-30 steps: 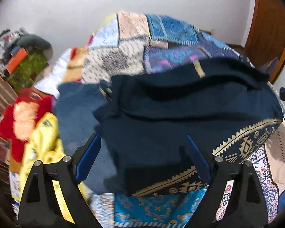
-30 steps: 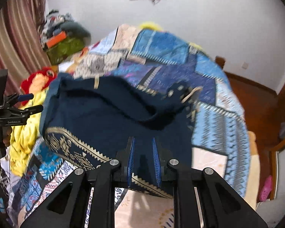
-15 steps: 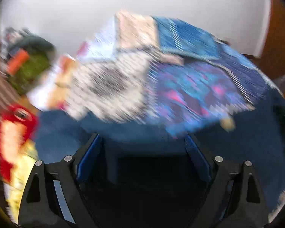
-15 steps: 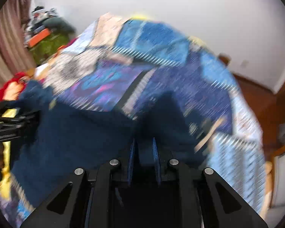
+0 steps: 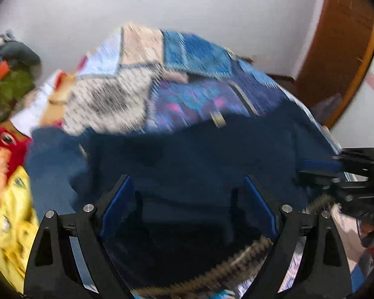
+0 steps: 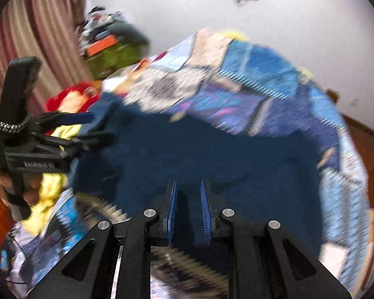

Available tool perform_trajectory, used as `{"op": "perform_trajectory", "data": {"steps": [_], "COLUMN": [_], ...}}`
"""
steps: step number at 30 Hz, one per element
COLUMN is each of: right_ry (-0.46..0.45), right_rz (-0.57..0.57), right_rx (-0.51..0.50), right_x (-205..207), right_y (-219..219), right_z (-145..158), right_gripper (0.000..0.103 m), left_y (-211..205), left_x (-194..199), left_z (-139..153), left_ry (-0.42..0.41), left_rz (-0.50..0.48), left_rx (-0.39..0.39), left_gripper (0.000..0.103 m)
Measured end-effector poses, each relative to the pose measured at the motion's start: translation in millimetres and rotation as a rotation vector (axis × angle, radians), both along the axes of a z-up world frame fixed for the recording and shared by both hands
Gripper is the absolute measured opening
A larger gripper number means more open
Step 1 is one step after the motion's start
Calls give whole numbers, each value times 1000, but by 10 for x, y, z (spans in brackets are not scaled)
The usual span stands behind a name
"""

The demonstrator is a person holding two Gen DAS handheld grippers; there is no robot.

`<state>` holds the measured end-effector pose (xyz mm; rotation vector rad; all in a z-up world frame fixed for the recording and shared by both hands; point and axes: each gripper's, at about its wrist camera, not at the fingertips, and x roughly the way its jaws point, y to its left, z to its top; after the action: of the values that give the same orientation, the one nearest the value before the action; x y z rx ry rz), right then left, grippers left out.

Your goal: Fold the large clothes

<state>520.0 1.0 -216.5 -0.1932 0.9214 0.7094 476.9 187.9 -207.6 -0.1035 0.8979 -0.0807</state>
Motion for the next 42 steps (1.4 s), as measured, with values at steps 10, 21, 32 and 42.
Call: {"op": "perform_trajectory", "data": {"steps": [10, 21, 32, 42], "right_ry": [-42, -62, 192, 106], "right_rz": [-45, -133, -402, -475], "right_rx": [-214, -209, -21, 19], "right_x": [-55, -150, -73, -550], "right_y": [67, -586, -1829, -2138], "right_z": [-409, -414, -566, -12], "right_gripper": [16, 33, 103, 103], "left_y": [-107, 459, 1094, 1031], "left_x": [-182, -504, -1042, -1679], "left_z": [-626, -840, -933, -515], "left_ry": [58, 107, 167, 100], "left_rz": [61, 222, 407, 413], "left_rx": [88, 185, 90, -120], "left_gripper": [101, 101, 100, 99]}}
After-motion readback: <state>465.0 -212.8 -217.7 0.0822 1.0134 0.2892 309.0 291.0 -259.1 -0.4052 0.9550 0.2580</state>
